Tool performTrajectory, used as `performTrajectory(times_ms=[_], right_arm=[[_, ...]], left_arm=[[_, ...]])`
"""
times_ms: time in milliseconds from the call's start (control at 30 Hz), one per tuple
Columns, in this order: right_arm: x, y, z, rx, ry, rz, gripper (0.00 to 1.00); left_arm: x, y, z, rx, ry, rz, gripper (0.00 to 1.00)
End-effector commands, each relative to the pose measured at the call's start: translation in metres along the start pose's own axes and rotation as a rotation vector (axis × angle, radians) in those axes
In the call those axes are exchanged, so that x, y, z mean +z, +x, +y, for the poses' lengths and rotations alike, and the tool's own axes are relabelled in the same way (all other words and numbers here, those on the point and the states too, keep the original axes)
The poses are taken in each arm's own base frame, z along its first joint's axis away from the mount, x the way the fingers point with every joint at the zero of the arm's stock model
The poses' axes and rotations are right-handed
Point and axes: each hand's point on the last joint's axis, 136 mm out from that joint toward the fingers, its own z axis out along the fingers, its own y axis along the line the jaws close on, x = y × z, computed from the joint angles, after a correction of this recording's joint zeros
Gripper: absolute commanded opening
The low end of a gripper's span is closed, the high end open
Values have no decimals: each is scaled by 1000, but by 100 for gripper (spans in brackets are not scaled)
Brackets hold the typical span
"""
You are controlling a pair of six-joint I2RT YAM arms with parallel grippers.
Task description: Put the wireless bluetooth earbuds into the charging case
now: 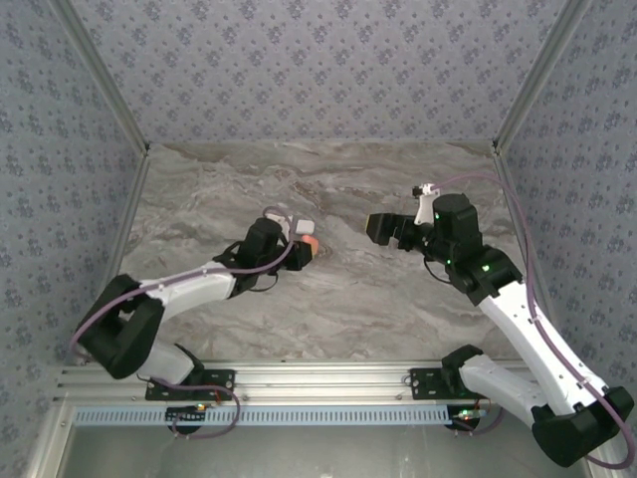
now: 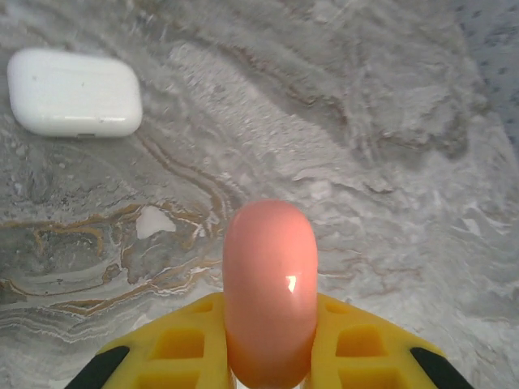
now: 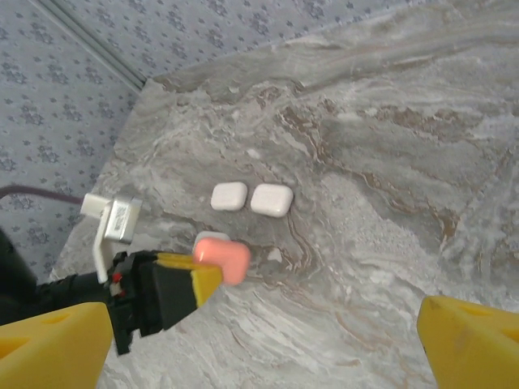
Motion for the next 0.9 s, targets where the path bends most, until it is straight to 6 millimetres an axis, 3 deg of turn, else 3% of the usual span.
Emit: performTrajectory(times_ms=[0, 333, 500, 867], right_arm=[[-9, 3, -4, 23, 12, 2, 99], [-20, 13, -10, 16, 24, 14, 99], [-23, 17, -13, 17, 33, 21, 98], [-41, 22, -24, 15, 94, 20, 98]], left_arm=[[12, -12, 5, -79, -40, -9, 0], [45, -1, 30, -138, -108, 57, 0], [53, 3, 37, -159, -131, 78, 6], [46, -7, 41, -121, -199, 74, 44]])
